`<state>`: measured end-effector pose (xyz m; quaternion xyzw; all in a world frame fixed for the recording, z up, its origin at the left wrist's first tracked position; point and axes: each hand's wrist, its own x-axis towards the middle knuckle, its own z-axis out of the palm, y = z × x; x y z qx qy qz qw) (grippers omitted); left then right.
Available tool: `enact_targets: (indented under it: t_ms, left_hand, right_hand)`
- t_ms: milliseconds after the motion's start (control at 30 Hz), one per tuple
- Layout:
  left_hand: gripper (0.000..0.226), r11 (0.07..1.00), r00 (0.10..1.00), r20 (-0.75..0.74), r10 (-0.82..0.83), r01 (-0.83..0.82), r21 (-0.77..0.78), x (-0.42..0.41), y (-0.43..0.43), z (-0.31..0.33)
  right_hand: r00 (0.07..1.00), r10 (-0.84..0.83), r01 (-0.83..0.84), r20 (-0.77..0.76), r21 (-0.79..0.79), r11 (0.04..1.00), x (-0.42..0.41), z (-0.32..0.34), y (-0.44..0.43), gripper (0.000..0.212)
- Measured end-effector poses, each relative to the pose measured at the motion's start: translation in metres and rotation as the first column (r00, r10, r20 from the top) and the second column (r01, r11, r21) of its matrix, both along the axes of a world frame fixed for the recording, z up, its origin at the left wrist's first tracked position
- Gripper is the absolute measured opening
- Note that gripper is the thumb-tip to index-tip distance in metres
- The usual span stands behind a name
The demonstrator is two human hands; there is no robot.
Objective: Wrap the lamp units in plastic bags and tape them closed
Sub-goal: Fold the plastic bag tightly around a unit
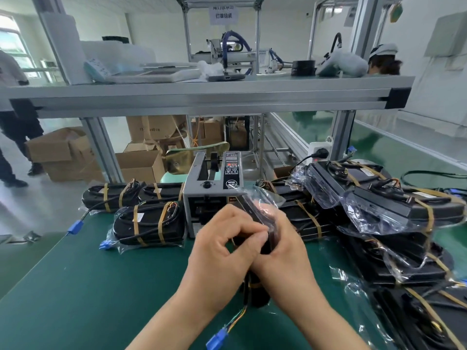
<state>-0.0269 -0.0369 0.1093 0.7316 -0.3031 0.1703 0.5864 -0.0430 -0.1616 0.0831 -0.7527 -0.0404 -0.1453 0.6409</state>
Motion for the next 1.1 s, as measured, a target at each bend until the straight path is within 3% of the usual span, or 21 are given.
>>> enact_targets:
  t_ms: [133, 267, 333, 367, 400, 467, 567, 667, 833, 933, 1100]
  left_hand:
    - [0.011, 0.997, 0.999, 0.043, -0.006, 0.009, -0.071, -0.008, 0.0, -0.01]
    - [0.01, 0.998, 0.991, 0.116, -0.065, 0.068, -0.013, -0.017, -0.002, -0.011]
    - [0.012, 0.993, 0.997, 0.053, -0.058, 0.063, -0.098, -0.015, 0.001, -0.011]
    - [0.014, 0.982, 0.999, -0.046, 0.005, -0.014, -0.188, -0.009, 0.005, -0.011]
    - [0.015, 0.949, 0.975, -0.197, 0.102, -0.155, -0.273, 0.001, 0.01, -0.011]
    - [0.016, 0.836, 0.806, -0.562, 0.187, -0.431, -0.34, 0.032, 0.023, -0.014]
    - [0.013, 0.793, 0.496, -0.867, 0.053, -0.548, -0.265, 0.076, 0.036, -0.025]
    - [0.018, 0.824, 0.374, -0.927, -0.029, -0.516, -0.234, 0.096, 0.031, -0.035]
    - [0.033, 0.838, 0.279, -0.957, -0.08, -0.501, -0.216, 0.114, 0.017, -0.033]
    - [0.024, 0.786, 0.263, -0.957, -0.119, -0.565, -0.253, 0.12, 0.013, -0.032]
    - [0.009, 0.677, 0.281, -0.951, -0.13, -0.676, -0.292, 0.123, 0.004, -0.033]
  right_hand:
    - [0.999, -0.033, 0.032, 0.017, 0.033, 0.999, -0.011, -0.004, 0.003, 0.066]
    - [1.0, -0.022, 0.023, -0.01, 0.087, 0.996, -0.018, 0.002, 0.002, 0.086]
    - [1.0, -0.026, 0.027, -0.017, 0.085, 0.996, -0.018, 0.003, 0.0, 0.077]
    - [0.999, -0.039, 0.04, -0.013, 0.078, 0.996, -0.019, 0.002, -0.002, 0.067]
    - [0.998, -0.056, 0.057, -0.017, 0.078, 0.995, -0.021, 0.002, -0.002, 0.058]
    - [0.996, -0.075, 0.08, -0.044, 0.118, 0.99, -0.027, 0.002, -0.005, 0.05]
    - [0.994, -0.113, 0.114, -0.009, 0.134, 0.984, -0.034, 0.003, -0.008, 0.062]
    - [0.995, -0.102, 0.103, -0.016, 0.122, 0.987, -0.037, 0.003, -0.008, 0.073]
    - [0.996, -0.087, 0.086, 0.002, 0.16, 0.983, -0.037, 0.003, -0.005, 0.062]
    - [0.995, -0.1, 0.092, 0.03, 0.207, 0.974, -0.036, 0.004, -0.001, 0.04]
    - [0.991, -0.133, 0.123, 0.023, 0.258, 0.958, -0.035, -0.002, 0.001, 0.035]
